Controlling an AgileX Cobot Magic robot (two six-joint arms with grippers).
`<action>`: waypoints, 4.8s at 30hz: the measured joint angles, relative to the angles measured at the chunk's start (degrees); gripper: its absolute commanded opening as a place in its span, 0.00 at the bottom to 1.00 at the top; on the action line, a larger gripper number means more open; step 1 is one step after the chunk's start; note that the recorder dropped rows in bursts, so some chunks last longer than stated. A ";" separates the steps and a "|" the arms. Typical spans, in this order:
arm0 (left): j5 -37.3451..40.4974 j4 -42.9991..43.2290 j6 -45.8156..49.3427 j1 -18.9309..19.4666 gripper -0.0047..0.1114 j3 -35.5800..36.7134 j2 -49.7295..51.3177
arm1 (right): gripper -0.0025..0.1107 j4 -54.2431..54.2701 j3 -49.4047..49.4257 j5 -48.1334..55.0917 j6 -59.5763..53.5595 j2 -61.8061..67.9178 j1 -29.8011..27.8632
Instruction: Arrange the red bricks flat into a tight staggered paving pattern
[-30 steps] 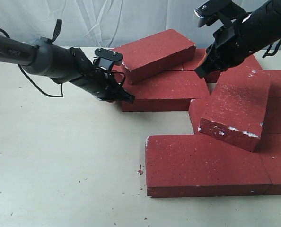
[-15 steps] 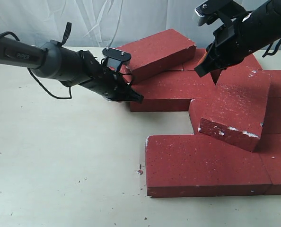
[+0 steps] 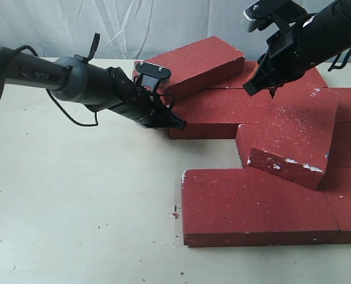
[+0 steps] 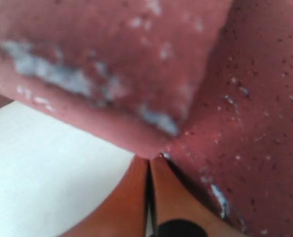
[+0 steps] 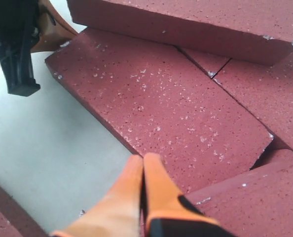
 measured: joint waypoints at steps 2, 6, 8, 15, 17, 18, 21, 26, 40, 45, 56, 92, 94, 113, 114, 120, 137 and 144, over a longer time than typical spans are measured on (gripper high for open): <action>0.27 0.13 0.00 -0.12 0.04 -0.19 0.12 | 0.01 0.00 0.00 -0.12 0.00 0.00 0.00; 0.51 0.29 0.00 -0.12 0.04 -0.37 0.23 | 0.01 0.00 0.00 -0.24 0.00 0.00 0.00; 0.51 -0.07 0.00 -0.24 0.04 -0.37 0.23 | 0.01 0.00 0.00 -0.66 0.00 0.00 0.00; -0.31 -0.21 0.00 -1.31 0.04 -0.47 0.32 | 0.01 0.44 0.00 -0.94 0.00 0.00 0.00; -0.31 -0.21 0.00 -1.57 0.04 -0.73 0.46 | 0.01 0.44 0.00 -1.03 0.00 0.00 0.00; -0.31 -0.21 0.00 -1.80 0.04 -0.82 0.46 | 0.01 0.44 0.00 -1.03 0.00 0.00 0.00; -0.44 -0.21 0.00 -2.17 0.04 -0.95 0.48 | 0.01 0.44 0.00 -1.17 0.00 0.00 0.00; -1.30 -0.21 0.00 -2.74 0.04 -1.08 0.58 | 0.01 0.44 0.00 -1.17 0.00 0.00 0.00; -1.30 -0.21 0.00 -2.92 0.04 -1.08 0.58 | 0.01 0.98 0.00 -1.17 0.13 0.00 0.00; -0.43 3.11 0.00 -3.01 0.04 -1.20 0.58 | 0.01 1.50 0.00 -1.17 0.13 0.00 0.00; 10.14 5.38 0.00 0.63 0.04 -1.75 -1.02 | 0.01 1.85 0.00 -1.83 0.13 0.00 0.00; 12.88 8.55 -0.64 2.14 0.04 -1.95 -1.24 | 0.01 6.30 0.00 -7.28 0.24 3.11 0.00; 15.00 9.23 -0.66 3.49 0.04 -1.95 -1.62 | 0.01 6.68 0.00 -7.28 0.24 3.11 0.00; 22.70 15.87 -0.51 5.76 0.04 7.80 -11.43 | 0.01 8.15 0.00 -7.85 0.24 3.11 0.00; 22.70 15.98 -0.10 5.76 0.04 8.38 -12.58 | 0.01 8.02 0.00 -7.85 0.24 3.11 0.00; 22.81 10.56 7.84 5.26 0.04 9.19 -17.41 | 0.01 2.76 0.14 -9.62 0.11 3.20 0.00; 37.24 -23.94 48.72 -5.56 0.04 9.21 -17.86 | 0.01 0.06 -12.54 0.40 6.28 3.74 -13.77; 34.23 -35.39 55.74 -11.52 0.04 9.40 -14.61 | 0.01 -7.73 -18.01 4.47 12.90 10.35 -16.66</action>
